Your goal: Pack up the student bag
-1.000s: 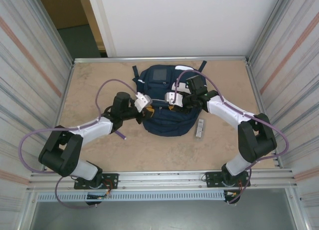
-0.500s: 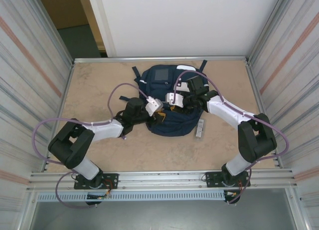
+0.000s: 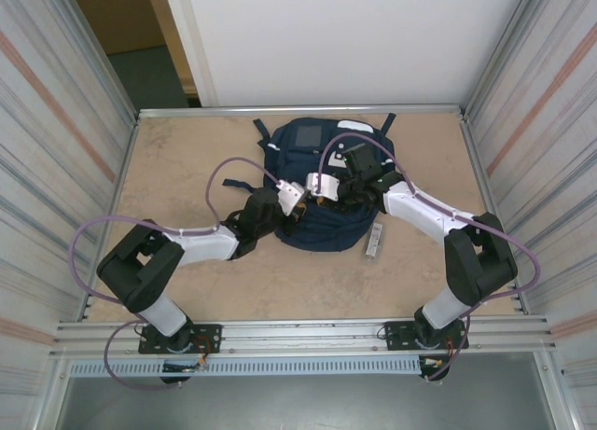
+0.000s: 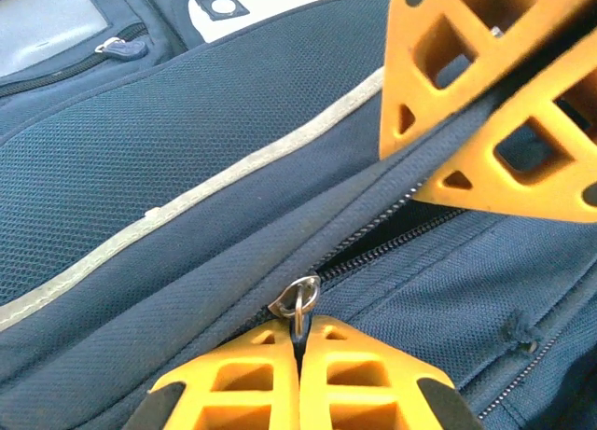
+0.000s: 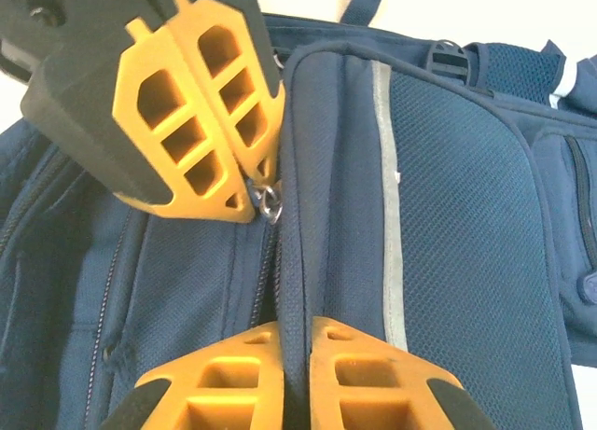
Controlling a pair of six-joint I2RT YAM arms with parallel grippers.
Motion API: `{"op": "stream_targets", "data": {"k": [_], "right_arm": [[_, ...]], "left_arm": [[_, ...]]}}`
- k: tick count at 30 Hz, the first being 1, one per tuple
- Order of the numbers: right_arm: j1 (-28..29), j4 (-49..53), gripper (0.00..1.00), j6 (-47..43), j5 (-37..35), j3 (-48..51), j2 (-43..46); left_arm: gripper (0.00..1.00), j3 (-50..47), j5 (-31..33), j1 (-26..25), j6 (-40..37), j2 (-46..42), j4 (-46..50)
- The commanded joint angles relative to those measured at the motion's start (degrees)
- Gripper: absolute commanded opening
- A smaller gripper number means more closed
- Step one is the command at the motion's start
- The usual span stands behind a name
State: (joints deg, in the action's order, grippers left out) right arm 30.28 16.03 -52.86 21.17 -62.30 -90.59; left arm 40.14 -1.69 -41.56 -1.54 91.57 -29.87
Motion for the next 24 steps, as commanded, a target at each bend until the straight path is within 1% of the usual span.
{"op": "stream_targets", "data": {"k": [1,5,8,10,13,14,17,18,19,21,22,24], "right_arm": [[2.41,1.86,0.06,-2.36,5.56,1.03,3.78],[2.38,4.39,0.06,-4.33,3.19,0.32,2.30],[2.33,5.35,0.06,-5.60,0.87,0.18,1.53],[2.07,5.44,0.06,-6.13,1.11,0.35,1.55],[1.63,5.76,0.06,-7.25,1.84,0.57,1.84],[1.63,5.53,0.06,-7.69,1.92,0.81,1.82],[1.62,4.10,0.07,-8.55,2.48,1.30,1.41],[1.70,4.26,0.09,-8.30,3.04,0.81,1.06],[1.75,4.20,0.14,-7.41,3.34,0.34,0.57],[1.89,2.00,0.39,-2.08,4.62,0.09,0.28],[2.10,1.51,0.42,0.30,5.61,0.04,0.49],[3.94,-1.43,0.44,5.55,4.50,0.91,1.45]], "left_arm": [[0.00,-1.88,3.50,3.94,-0.63,-2.86,0.60],[0.00,-4.61,0.11,9.33,1.45,-7.07,2.55],[0.00,-6.83,-0.19,12.47,0.39,-8.94,2.53],[0.00,-8.00,-1.56,14.39,-1.05,-10.11,3.05],[0.00,-9.16,-1.34,15.35,-5.33,-10.96,2.90],[0.00,-9.58,-1.78,16.00,-5.18,-10.47,1.28],[0.00,-8.84,-6.69,17.19,-5.02,-8.76,-0.18],[0.00,-7.95,-8.74,17.24,-4.55,-8.61,0.47],[0.00,-7.34,-10.44,17.22,-3.94,-8.49,0.95],[0.00,-5.63,-14.07,17.09,-2.03,-8.33,1.91],[0.00,-5.35,-15.25,16.73,-1.22,-8.34,1.88],[0.00,-4.98,-17.64,15.31,0.05,-8.93,1.87]]}}
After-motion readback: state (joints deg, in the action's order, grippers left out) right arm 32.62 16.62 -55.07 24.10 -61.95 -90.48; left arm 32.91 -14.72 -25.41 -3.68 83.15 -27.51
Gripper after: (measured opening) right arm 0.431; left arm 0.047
